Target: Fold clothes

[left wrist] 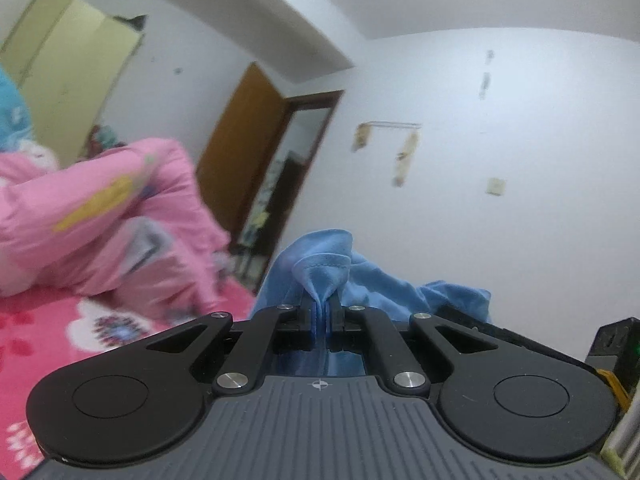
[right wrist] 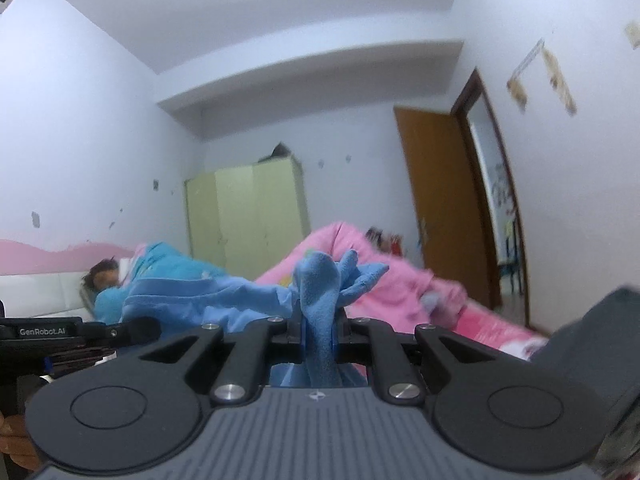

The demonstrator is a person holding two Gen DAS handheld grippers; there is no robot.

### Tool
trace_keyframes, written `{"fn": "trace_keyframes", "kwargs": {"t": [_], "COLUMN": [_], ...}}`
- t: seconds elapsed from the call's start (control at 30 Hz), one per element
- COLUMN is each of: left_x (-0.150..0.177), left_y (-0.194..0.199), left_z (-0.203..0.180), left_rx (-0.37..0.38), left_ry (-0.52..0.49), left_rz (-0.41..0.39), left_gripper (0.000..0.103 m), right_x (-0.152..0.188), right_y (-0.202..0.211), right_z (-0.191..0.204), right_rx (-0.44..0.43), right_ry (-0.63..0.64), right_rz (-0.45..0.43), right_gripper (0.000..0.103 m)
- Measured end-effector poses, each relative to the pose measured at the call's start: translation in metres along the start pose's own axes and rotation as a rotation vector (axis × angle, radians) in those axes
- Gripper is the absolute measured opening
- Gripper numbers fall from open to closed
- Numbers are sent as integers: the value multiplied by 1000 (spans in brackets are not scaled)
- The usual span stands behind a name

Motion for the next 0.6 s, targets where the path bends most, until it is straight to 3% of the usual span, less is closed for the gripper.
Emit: {"fn": "trace_keyframes", "kwargs": {"t": [0.33,0.6], "left_x": [-3,3], "left_y": [-66,-76], "left_z": [-46,-45], "left_rx": [120,142], "left_ry": [-37,-23], "left_rz": [-24,-5], "left_gripper": [2,2], "right_x": [-42,-44], "right_y": [24,29], "right_z": [-48,-56], "right_rx": [89,89], "right_ry": [34,29], "right_rz": [-83,-89], "right_gripper": [12,12]}}
Point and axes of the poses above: each gripper's, at about its wrist camera, not at the fingertips, and y roughly against the way its jaws point, z to its left, x to its underside, the point moved 4 cm from there along -y, roughly the way its jaws point, and after that the axes turned 13 degrees about -y, right-handed, at the moved point
